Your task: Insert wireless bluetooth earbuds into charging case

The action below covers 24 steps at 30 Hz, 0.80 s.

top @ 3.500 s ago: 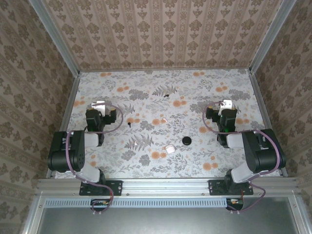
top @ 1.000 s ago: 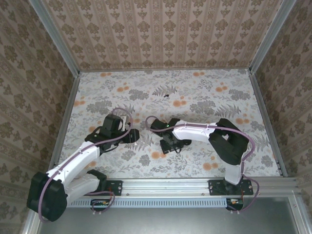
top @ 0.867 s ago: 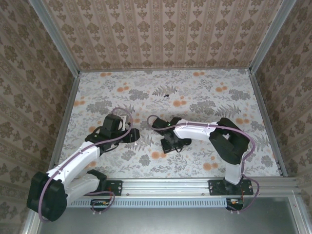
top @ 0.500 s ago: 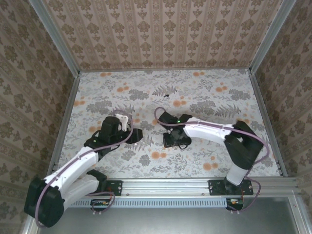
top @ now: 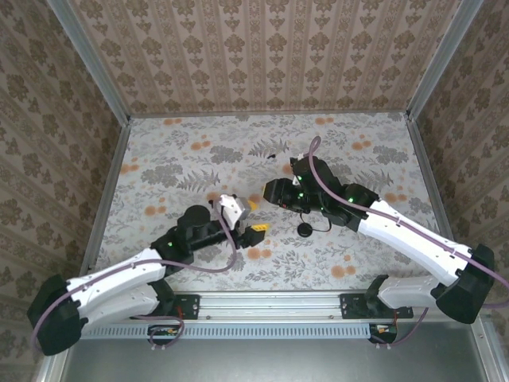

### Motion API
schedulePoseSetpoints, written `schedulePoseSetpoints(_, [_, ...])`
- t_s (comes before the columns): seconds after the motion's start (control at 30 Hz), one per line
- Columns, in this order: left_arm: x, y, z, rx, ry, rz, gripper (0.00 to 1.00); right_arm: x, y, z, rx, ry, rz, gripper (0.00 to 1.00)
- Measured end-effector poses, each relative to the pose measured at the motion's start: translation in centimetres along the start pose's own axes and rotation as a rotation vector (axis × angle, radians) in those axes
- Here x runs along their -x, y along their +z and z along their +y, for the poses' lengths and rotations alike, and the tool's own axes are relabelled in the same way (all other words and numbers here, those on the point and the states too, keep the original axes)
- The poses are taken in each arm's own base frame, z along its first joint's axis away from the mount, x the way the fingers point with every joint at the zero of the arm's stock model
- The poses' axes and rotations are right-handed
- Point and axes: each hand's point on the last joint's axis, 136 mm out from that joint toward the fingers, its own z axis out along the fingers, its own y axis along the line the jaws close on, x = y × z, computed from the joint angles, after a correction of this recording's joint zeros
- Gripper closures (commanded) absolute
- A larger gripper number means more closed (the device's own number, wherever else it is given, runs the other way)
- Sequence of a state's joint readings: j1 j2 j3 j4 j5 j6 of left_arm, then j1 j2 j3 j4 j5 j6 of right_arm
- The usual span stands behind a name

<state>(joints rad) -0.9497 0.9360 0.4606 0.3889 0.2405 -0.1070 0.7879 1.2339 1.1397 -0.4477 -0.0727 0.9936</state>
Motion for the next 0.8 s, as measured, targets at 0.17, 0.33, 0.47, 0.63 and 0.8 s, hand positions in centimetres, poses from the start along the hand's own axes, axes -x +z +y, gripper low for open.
schedulePoseSetpoints(0.17, [3.7,1.8,0.3,0.014,0.015,-0.093,0.36,0.2,-0.7,1.3,0.071,0.063,-0.013,0.64])
schedulePoseSetpoints(0.33, [6.6,1.8,0.6,0.035,0.015,-0.199,0.42,0.3,-1.8,1.8,0.118,0.106,-0.029,0.63])
schedulePoseSetpoints(0.47, [7.1,1.9,1.0,0.054,0.004,-0.222,0.51,0.4,-1.9,2.1,0.139,0.126,-0.033,0.62])
schedulePoseSetpoints(0.63, [6.7,2.5,1.6,0.074,-0.034,-0.214,0.65,0.3,-1.9,2.1,0.141,0.131,-0.027,0.61])
schedulePoseSetpoints(0.8, [6.8,2.6,1.7,0.075,-0.079,-0.225,0.80,0.6,-1.8,2.2,0.150,0.131,-0.040,0.57])
